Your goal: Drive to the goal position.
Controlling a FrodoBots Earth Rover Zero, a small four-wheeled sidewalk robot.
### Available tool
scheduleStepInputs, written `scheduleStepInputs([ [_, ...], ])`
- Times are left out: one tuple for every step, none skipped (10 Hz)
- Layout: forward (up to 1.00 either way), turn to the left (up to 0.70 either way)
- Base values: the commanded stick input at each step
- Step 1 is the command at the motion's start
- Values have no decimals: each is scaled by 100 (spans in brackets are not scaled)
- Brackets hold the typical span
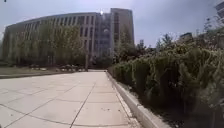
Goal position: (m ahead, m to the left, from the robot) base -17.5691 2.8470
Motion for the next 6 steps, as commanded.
scheduleStepInputs([
  [0, 0],
  [0, 0],
  [0, 0],
  [0, 0],
  [0, 21],
  [61, 35],
])
